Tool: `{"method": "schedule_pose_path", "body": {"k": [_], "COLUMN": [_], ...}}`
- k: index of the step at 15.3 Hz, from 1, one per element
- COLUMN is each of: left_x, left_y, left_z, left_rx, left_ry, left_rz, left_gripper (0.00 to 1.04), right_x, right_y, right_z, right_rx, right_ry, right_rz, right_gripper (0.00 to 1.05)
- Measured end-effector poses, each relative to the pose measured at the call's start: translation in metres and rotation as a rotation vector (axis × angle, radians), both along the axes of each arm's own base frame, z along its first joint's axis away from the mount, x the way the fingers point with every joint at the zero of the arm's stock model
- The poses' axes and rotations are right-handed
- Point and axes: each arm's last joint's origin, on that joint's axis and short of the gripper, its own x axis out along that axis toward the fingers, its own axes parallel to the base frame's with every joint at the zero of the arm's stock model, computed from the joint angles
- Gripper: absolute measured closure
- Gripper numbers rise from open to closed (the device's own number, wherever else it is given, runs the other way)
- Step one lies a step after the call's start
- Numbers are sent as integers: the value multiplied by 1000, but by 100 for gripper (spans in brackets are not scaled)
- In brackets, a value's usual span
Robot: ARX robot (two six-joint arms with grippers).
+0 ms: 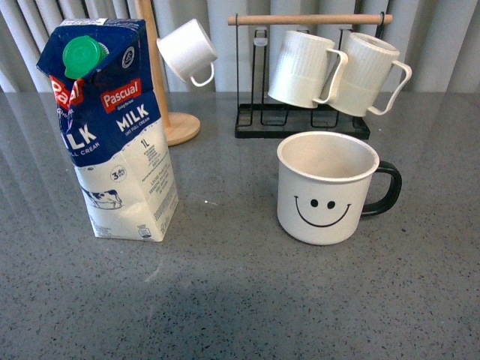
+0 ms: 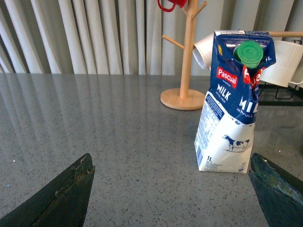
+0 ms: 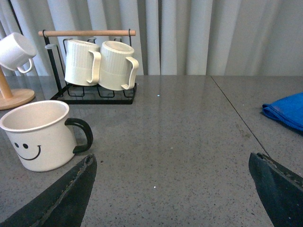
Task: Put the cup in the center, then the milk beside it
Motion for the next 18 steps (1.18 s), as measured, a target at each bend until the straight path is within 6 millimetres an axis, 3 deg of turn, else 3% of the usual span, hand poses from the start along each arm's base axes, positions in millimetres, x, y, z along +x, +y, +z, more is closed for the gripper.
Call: {"method": "schedule_pose_path", "body": {"k": [3, 5, 8, 10, 12, 15, 18], "left_x": [0, 2, 18, 47, 73, 101, 123], "left_y": [0, -6, -17, -38, -53, -64, -60], "left_z": [0, 0, 28, 56, 66, 67, 57], "left_rx": [0, 23, 23, 2, 11, 0, -10], "left_ry": [1, 242, 153, 62, 42, 82, 133], "left_rz": [0, 106, 116, -42, -159, -291, -283], "left_gripper": [7, 7, 7, 7, 7, 7, 7], "right_x": [0, 0, 0, 0, 0, 0, 0], "right_y": [0, 0, 0, 0, 0, 0, 0], "right_z": [0, 0, 0, 0, 0, 0, 0], "right_rx": [0, 0, 0, 0, 0, 0, 0], "right_ry": [0, 0, 0, -1, 0, 0, 0], "right_rz": [0, 0, 0, 0, 0, 0, 0], "right_gripper": [7, 7, 7, 7, 7, 7, 7]}}
